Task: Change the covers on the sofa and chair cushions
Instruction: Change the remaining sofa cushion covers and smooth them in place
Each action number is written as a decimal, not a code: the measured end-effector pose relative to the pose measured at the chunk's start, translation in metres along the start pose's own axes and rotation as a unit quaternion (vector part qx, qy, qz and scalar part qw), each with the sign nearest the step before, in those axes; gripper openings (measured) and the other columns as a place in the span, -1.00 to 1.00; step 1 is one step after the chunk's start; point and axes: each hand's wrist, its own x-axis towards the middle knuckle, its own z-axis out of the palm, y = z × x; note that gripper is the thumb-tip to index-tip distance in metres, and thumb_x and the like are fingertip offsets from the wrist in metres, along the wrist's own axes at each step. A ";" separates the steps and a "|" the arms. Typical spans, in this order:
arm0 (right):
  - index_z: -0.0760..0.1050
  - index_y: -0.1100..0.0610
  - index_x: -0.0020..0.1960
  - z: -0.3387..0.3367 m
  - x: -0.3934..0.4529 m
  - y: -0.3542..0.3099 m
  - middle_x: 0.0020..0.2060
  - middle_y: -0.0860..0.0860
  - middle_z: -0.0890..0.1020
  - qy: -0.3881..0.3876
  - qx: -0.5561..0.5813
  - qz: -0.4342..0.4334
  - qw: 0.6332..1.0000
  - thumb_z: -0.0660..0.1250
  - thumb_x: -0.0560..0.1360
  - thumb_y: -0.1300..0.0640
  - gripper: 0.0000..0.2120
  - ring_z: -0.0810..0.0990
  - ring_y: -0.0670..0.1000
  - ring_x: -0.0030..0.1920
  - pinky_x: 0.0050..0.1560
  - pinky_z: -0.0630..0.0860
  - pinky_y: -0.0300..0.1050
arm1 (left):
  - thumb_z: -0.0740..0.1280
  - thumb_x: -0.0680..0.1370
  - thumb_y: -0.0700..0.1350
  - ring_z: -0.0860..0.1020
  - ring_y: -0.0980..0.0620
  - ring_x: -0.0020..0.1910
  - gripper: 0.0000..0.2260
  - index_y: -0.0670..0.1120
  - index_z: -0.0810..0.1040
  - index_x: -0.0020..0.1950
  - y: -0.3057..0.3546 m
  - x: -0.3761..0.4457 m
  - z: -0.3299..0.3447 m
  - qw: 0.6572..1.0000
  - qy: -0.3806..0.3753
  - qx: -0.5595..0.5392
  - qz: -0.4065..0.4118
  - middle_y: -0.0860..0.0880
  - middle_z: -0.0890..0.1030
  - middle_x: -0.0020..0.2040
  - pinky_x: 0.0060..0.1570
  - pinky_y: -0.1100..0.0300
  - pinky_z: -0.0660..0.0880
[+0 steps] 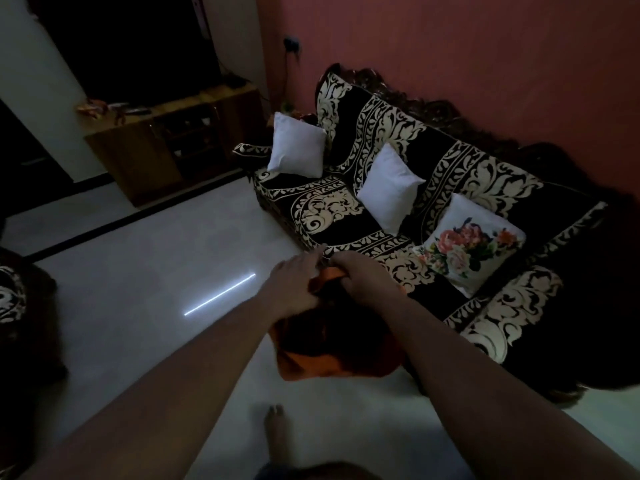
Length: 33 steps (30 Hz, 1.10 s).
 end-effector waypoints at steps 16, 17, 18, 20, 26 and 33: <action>0.42 0.04 -0.26 -0.007 0.126 0.084 -0.33 0.01 0.48 0.261 0.006 0.299 0.918 0.26 0.59 0.06 -0.75 0.48 0.10 -0.25 -0.25 0.30 -0.07 | 0.28 0.51 -0.08 0.61 -0.07 -0.12 -0.92 0.02 0.58 -0.10 -0.073 0.180 -0.081 0.924 0.075 -0.373 -0.029 -0.06 0.63 -0.17 -0.04 -0.09 0.56; 0.38 0.05 -0.30 -0.010 0.143 0.080 -0.37 0.02 0.46 0.278 0.087 0.321 0.901 0.22 0.62 0.07 -0.69 0.46 0.09 -0.30 -0.27 0.28 -0.08 | 0.28 0.53 -0.07 0.61 -0.07 -0.09 -0.93 0.03 0.56 -0.07 -0.078 0.190 -0.082 0.944 0.064 -0.321 -0.036 -0.03 0.62 -0.15 -0.05 -0.05 0.55; 0.42 0.07 -0.26 -0.014 0.159 0.076 -0.34 0.05 0.49 0.285 0.153 0.335 0.885 0.19 0.65 0.04 -0.68 0.47 0.09 -0.29 -0.27 0.30 -0.07 | 0.29 0.53 -0.05 0.61 -0.08 -0.05 -0.93 0.05 0.54 -0.01 -0.084 0.198 -0.082 0.968 0.041 -0.245 -0.042 -0.01 0.62 -0.11 -0.04 -0.01 0.56; 0.52 0.10 -0.04 -0.020 0.194 0.069 -0.16 0.06 0.58 0.263 0.229 0.329 0.878 0.17 0.67 0.00 -0.75 0.54 0.07 -0.14 -0.13 0.45 -0.02 | 0.37 0.45 0.02 0.56 -0.11 0.18 -0.60 0.05 0.44 0.28 -0.094 0.218 -0.082 0.997 0.005 -0.081 -0.015 -0.04 0.59 0.16 0.13 -0.04 0.54; 0.49 0.11 0.02 -0.033 0.280 0.077 -0.16 0.03 0.61 0.139 0.256 0.160 0.943 0.33 0.55 0.20 -0.93 0.57 0.00 -0.15 -0.10 0.49 -0.03 | 0.40 0.39 0.03 0.60 -0.07 0.12 -0.34 0.08 0.31 0.48 -0.066 0.303 -0.101 0.997 -0.028 -0.039 0.058 -0.04 0.61 0.18 0.11 -0.04 0.58; 0.41 -0.06 0.05 -0.034 0.323 0.157 -0.16 -0.06 0.52 0.300 0.249 0.121 0.913 0.50 0.47 -0.16 -0.66 0.51 -0.07 -0.15 -0.20 0.44 -0.26 | 0.36 0.56 -0.19 0.64 0.04 -0.05 -0.82 0.04 0.58 0.11 -0.048 0.392 -0.135 0.947 0.069 -0.306 -0.073 0.02 0.65 -0.02 -0.24 0.20 0.55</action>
